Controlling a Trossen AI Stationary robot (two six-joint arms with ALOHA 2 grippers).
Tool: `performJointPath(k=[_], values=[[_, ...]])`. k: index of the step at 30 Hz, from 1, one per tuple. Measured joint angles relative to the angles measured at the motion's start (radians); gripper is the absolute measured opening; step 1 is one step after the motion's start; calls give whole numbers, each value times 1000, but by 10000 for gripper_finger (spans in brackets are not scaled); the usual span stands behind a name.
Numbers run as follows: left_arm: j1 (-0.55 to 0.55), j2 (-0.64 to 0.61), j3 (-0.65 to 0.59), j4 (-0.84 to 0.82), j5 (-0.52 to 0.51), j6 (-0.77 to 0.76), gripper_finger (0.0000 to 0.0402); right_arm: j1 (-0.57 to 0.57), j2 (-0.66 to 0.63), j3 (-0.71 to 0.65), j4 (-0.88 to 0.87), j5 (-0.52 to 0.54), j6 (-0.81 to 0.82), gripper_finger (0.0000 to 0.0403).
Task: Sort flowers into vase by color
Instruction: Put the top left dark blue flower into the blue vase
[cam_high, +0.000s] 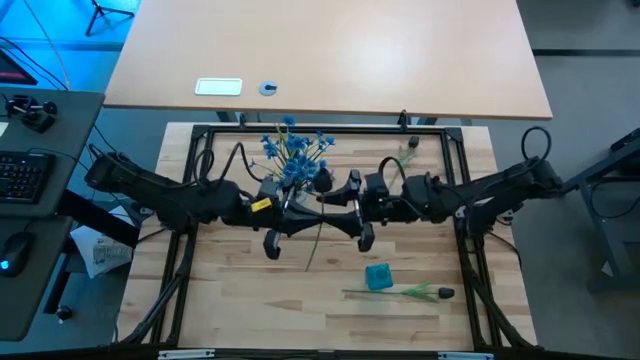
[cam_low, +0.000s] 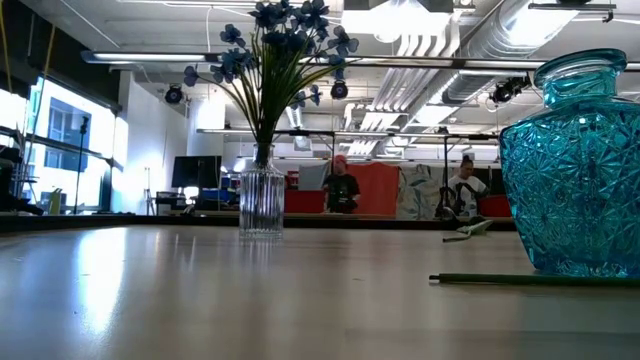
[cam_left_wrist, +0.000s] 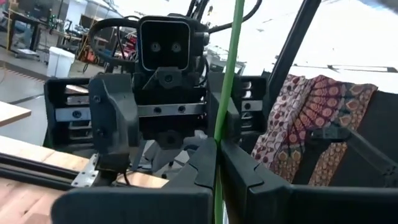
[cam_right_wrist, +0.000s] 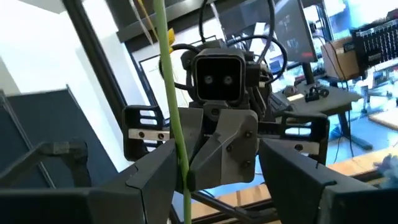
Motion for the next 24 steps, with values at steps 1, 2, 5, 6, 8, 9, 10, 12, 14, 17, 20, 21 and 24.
performJointPath(k=[1,2,5,6,8,9,10,12,14,17,20,21,24], values=[[0,0,0,-5,-1,0,0,6,2,0,0,15,8,213],[0,0,0,-9,2,0,0,11,3,0,0,26,9,207],[0,0,0,-26,2,0,0,29,4,0,-3,36,-2,185],[0,0,0,-26,2,-1,0,34,2,0,-3,39,-8,176],[0,0,0,-24,-10,-5,0,41,0,0,-3,43,-21,159],[0,0,0,-24,-17,-5,0,41,-2,0,-2,43,-25,150],[0,0,0,-23,-25,-5,0,41,-2,0,-1,40,-26,142],[0,0,0,-25,-46,-8,0,41,-2,0,-3,28,-27,126],[0,0,0,-26,-66,-8,0,41,-2,0,-3,24,-34,107],[-1,0,0,-28,-78,-7,0,48,-2,0,-2,28,-68,64],[-2,0,0,-30,-78,-7,0,51,-2,0,0,28,-91,13],[-2,0,0,-30,-78,-7,0,50,-3,0,1,24,-91,10],[-2,0,0,-34,-89,-6,0,50,-3,0,-3,16,-92,13]])
